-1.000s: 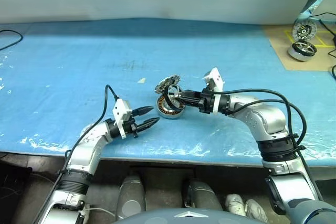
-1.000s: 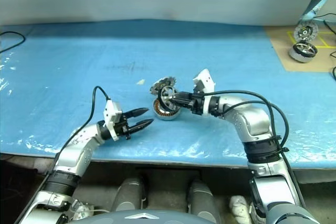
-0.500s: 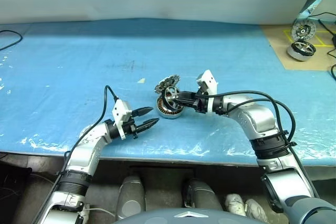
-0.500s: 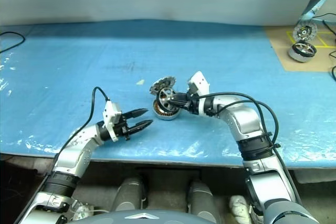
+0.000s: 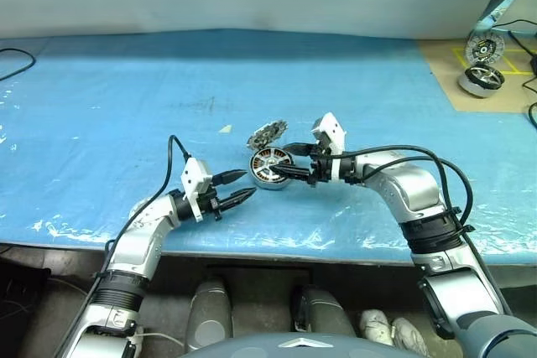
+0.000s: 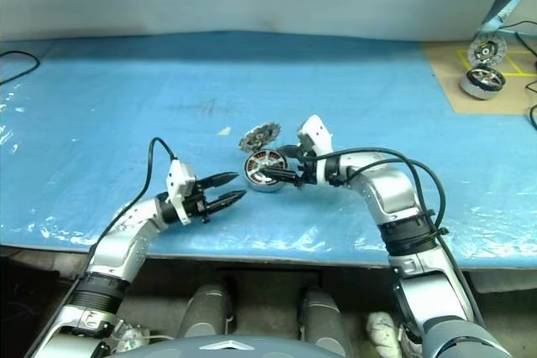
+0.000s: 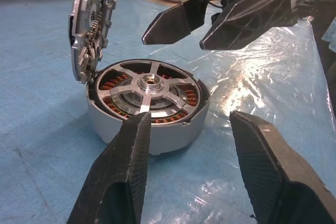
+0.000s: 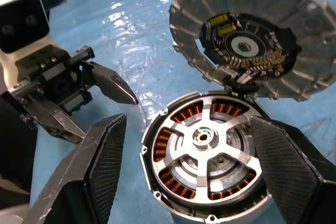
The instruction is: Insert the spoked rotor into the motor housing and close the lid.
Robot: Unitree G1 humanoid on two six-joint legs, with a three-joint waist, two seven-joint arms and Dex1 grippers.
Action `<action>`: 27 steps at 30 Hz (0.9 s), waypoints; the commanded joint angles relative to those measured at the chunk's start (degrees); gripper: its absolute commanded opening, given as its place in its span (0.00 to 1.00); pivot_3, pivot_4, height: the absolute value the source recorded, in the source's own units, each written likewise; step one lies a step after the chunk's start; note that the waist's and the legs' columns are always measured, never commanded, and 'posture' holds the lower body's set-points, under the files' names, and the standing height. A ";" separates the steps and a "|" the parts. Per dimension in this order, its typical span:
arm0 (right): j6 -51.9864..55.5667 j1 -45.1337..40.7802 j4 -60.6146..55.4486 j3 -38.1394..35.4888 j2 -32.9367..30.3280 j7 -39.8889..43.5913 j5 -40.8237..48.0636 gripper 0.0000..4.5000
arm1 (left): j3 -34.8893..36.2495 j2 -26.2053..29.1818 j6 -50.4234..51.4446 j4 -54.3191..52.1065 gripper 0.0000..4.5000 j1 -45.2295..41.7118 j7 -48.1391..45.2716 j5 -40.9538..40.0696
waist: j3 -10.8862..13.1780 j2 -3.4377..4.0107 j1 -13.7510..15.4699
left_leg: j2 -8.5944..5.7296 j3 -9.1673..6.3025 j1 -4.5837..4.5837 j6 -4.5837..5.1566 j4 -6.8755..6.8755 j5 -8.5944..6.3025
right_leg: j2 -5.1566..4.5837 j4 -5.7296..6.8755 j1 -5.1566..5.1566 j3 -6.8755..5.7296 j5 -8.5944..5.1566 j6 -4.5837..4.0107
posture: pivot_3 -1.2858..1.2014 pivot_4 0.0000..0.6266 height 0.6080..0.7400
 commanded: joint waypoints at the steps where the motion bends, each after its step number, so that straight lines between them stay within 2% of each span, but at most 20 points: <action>1: 0.46 -1.94 -2.54 -2.99 0.11 0.23 2.60 0.88 | 0.62 -0.10 -0.64 -1.40 0.56 -0.34 0.12 -0.66 | 0.00 0.00 0.01 | 0.00 0.00 0.00 0.00 0.00 0.00 | 0.00 0.00 0.00 0.00 0.00 0.00 | 0.52 0.24 1.00; 3: 0.65 -1.87 -2.38 -3.64 0.18 0.05 3.04 0.88 | 0.65 -0.03 -0.65 -1.67 0.56 -0.01 0.12 -0.75 | 0.00 0.00 0.04 | 0.00 0.00 0.00 0.00 0.00 0.00 | 0.00 0.00 0.00 0.00 -0.04 -0.07 | 0.52 0.24 1.00; 6: 0.91 -0.90 -2.46 -4.22 0.54 -0.63 3.50 0.74 | 0.82 -0.09 -1.03 -1.63 0.56 0.60 0.08 -0.88 | 0.00 0.00 0.01 | 0.00 0.00 0.00 0.00 0.00 0.00 | 0.00 0.00 0.00 0.00 -0.03 -0.04 | 0.52 0.24 1.00; 15: 2.17 -0.15 -5.03 -3.49 1.36 -2.80 3.74 0.02 | 2.24 0.62 -1.85 -0.14 0.56 1.67 -2.18 -2.08 | 0.00 0.00 0.02 | 0.00 0.00 0.01 0.00 0.00 0.00 | 0.00 0.00 0.00 0.00 -0.03 -0.05 | 0.52 0.24 1.00; 27: 0.53 -1.04 -3.84 -1.65 0.26 -2.30 1.04 0.01 | 1.10 -1.56 -0.63 -0.07 0.56 -1.85 0.48 -0.81 | 0.00 0.00 -0.02 | -0.01 0.00 0.01 0.00 0.00 0.00 | 0.00 -0.01 0.00 0.01 -0.02 -0.04 | 0.52 0.24 1.00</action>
